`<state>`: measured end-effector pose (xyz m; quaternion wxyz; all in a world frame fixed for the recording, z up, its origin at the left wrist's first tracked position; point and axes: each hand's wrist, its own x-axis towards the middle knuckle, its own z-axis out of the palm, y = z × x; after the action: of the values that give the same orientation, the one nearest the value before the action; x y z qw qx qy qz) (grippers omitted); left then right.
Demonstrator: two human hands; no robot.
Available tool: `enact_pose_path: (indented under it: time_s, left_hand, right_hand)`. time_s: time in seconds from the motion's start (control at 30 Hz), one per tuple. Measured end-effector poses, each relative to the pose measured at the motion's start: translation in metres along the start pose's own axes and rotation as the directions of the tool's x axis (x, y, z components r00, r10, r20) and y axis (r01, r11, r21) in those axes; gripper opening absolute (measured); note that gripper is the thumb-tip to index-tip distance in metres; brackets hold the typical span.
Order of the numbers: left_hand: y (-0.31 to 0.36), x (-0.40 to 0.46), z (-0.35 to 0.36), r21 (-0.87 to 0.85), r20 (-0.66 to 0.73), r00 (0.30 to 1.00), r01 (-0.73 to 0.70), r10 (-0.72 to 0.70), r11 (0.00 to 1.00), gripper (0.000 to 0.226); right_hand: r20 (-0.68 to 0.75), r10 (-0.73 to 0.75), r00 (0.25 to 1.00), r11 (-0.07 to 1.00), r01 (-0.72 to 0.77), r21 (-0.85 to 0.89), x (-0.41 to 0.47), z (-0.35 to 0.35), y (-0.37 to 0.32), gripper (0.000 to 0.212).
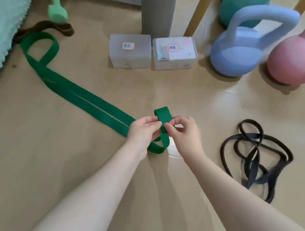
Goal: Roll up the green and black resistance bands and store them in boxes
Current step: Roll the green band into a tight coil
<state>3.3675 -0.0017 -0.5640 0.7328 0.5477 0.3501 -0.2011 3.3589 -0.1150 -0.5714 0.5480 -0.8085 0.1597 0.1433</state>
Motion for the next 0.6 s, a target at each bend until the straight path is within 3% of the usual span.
enact_pose_path:
  time_s: [0.17, 0.27, 0.43, 0.6]
  left_hand:
    - [-0.015, 0.033, 0.002, 0.060, -0.027, 0.988, -0.149, 0.151, 0.987, 0.013]
    - [-0.014, 0.040, -0.003, 0.058, -0.032, 0.966, -0.255, 0.258, 0.965, 0.015]
    - [-0.017, 0.030, -0.023, 0.215, -0.047, 0.896, -0.422, 0.441, 0.881, 0.023]
    - [-0.034, 0.010, -0.037, 0.334, 0.177, 0.841, -0.540, 0.511, 0.773, 0.025]
  right_hand:
    - [-0.079, -0.050, 0.996, 0.993, 0.057, 0.099, 0.025, 0.012, 0.025, 0.029]
    - [-0.106, -0.087, 0.991, 0.969, 0.109, 0.224, 0.032, 0.022, 0.026, 0.024]
    - [-0.064, -0.049, 0.997, 0.897, 0.072, 0.436, 0.007, 0.036, 0.020, 0.029]
    - [-0.107, 0.036, 0.994, 0.885, 0.018, 0.465, -0.009, 0.025, 0.019, 0.021]
